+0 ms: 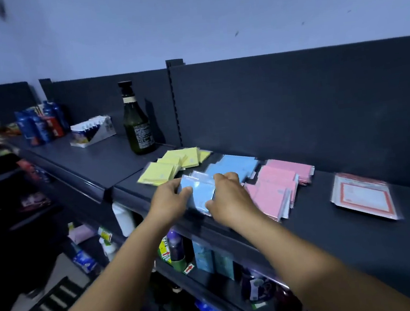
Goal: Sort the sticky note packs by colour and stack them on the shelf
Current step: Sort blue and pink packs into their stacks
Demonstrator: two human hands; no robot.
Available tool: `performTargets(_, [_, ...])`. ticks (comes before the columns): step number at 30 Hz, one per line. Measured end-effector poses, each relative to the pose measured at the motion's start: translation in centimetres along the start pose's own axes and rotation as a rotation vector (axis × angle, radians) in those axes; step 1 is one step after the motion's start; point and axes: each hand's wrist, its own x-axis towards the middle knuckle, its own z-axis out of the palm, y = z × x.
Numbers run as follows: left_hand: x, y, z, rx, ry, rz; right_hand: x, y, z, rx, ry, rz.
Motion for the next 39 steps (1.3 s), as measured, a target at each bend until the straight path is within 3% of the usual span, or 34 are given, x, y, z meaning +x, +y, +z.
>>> performTargets(6, [3.5, -2.1, -0.1, 0.307, -0.093, -0.046, 2.7, -1.6, 1.3, -0.148, -0.07, 0.082])
performTargets(12, [5.8, -3.1, -0.4, 0.485, -0.217, 0.052, 4.3, -2.5, 2.0, -0.224, -0.1, 0.165])
performTargets(16, [6.2, -3.0, -0.5, 0.503, -0.264, 0.143, 4.4, -2.4, 2.1, -0.238, -0.051, 0.182])
performTargets(24, [5.2, -0.4, 0.4, 0.519, -0.295, 0.482, 1.5, -1.2, 0.4, -0.269, 0.125, 0.203])
performTargets(39, [-4.3, 7.7, 9.9, 0.416, -0.62, 0.901, -10.9, 7.6, -5.6, -0.318, 0.334, 0.547])
